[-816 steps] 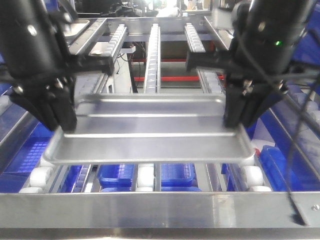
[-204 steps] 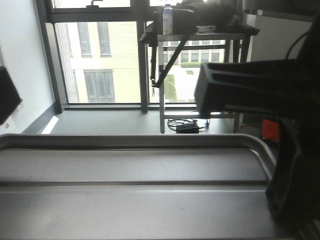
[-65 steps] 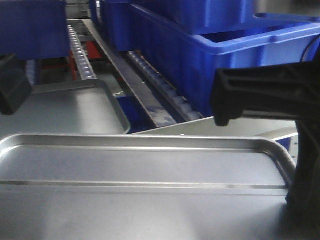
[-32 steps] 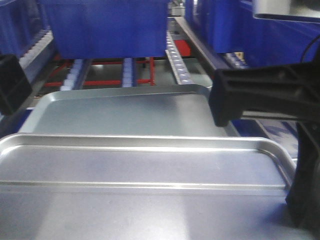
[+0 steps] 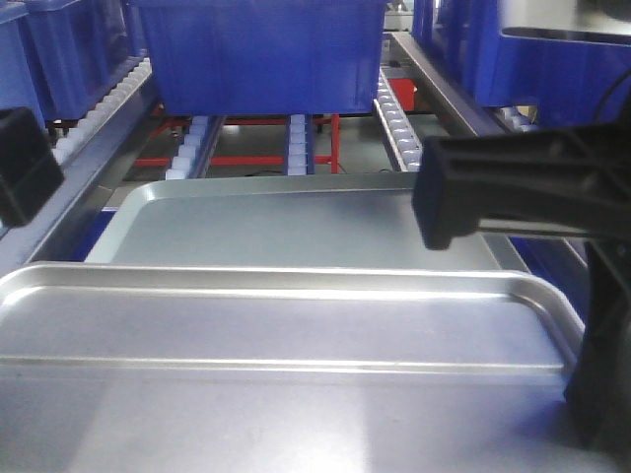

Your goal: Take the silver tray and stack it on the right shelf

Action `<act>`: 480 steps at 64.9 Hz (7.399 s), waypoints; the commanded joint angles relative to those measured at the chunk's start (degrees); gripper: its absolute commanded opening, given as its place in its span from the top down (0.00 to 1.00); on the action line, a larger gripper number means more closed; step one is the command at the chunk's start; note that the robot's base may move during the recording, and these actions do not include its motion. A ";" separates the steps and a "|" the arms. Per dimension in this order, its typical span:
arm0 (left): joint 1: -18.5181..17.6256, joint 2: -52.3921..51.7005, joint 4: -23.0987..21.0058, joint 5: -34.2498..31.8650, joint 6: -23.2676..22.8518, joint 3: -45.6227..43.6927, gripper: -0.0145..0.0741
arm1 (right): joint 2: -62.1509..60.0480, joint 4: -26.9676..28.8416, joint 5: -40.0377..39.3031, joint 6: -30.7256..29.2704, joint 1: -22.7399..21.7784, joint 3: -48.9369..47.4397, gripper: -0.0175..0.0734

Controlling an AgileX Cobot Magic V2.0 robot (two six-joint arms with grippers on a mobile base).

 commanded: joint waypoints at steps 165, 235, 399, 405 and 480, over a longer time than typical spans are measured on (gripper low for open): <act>32.39 29.80 -2.84 -22.81 32.98 -21.44 0.95 | 25.02 -8.23 -19.85 -22.52 -32.19 -20.94 0.74; 34.74 32.44 -5.47 -20.59 32.98 -21.44 0.95 | 25.02 -8.23 -18.98 -22.52 -32.19 -20.94 0.74; 34.85 21.63 -4.87 -17.93 37.32 -27.69 0.93 | 17.19 -6.18 -22.62 -31.54 -31.93 -24.80 0.75; 34.38 17.11 -4.87 -22.98 37.32 -24.11 0.93 | 13.53 -6.18 -27.27 -34.77 -31.37 -22.72 0.75; 31.50 -38.32 10.29 -62.79 37.32 22.11 0.93 | -32.51 -18.25 -73.06 -42.59 -26.26 22.68 0.75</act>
